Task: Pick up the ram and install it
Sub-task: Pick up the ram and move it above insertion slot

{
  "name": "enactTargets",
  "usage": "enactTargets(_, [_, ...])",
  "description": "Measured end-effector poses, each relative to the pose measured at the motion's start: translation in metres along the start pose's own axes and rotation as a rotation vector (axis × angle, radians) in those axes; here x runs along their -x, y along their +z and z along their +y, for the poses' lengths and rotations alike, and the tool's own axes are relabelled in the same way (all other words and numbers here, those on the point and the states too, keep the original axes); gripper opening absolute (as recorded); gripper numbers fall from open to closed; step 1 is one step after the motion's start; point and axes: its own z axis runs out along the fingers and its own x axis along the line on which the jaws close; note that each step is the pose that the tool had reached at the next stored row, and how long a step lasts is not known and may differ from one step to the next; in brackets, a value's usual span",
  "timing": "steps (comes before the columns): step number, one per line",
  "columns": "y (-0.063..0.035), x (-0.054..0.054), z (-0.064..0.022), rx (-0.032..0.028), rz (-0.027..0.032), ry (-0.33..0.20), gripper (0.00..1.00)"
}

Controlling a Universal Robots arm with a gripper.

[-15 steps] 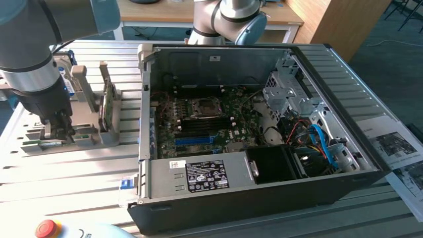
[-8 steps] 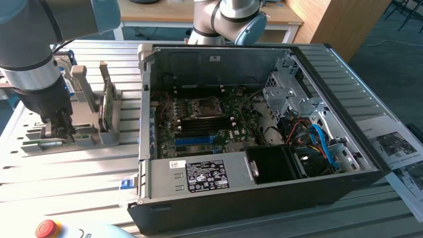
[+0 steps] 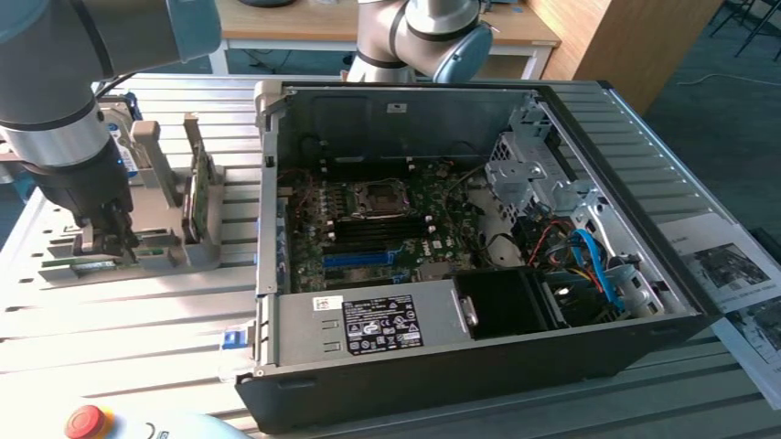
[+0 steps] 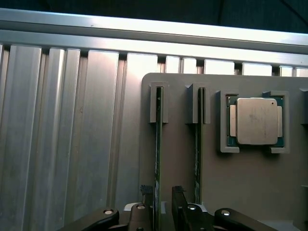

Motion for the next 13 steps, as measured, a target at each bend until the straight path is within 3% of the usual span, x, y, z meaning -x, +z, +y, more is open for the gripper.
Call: enactTargets(13, [0.0001, 0.0007, 0.0011, 0.0000, 0.0000, 0.000, 0.30])
